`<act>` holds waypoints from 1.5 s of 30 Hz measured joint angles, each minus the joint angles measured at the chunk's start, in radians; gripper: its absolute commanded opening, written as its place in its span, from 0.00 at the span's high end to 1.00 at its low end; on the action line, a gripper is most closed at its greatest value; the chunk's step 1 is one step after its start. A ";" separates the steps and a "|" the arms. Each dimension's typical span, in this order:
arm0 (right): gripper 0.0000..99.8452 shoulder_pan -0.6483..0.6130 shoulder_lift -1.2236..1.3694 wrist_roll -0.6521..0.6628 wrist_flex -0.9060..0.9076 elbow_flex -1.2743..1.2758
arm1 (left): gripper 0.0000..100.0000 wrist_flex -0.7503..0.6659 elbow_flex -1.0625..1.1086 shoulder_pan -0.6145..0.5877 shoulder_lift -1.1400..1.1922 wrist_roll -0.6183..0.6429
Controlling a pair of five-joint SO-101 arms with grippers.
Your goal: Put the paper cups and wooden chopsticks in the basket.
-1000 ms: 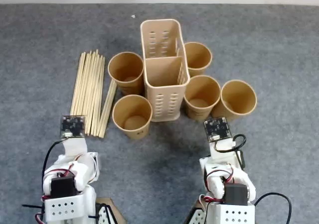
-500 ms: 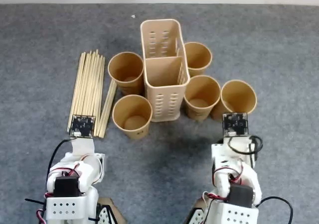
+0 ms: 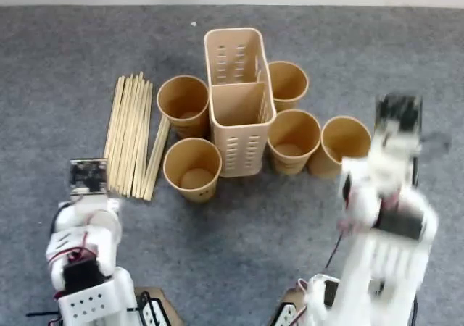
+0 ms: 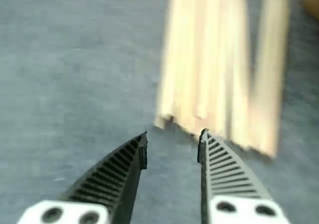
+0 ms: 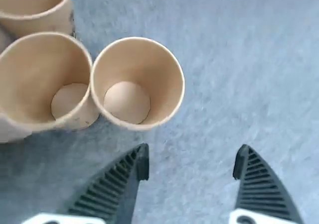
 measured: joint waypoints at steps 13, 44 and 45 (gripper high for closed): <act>0.72 0.000 0.756 -0.014 0.005 -0.396 | 0.80 0.137 -0.532 0.011 0.258 -0.005; 0.96 0.002 1.014 -0.025 -0.187 -0.351 | 0.80 0.654 -1.533 0.500 1.321 0.052; 0.96 0.002 1.017 -0.025 -0.187 -0.351 | 0.80 0.652 -1.516 0.509 1.321 0.052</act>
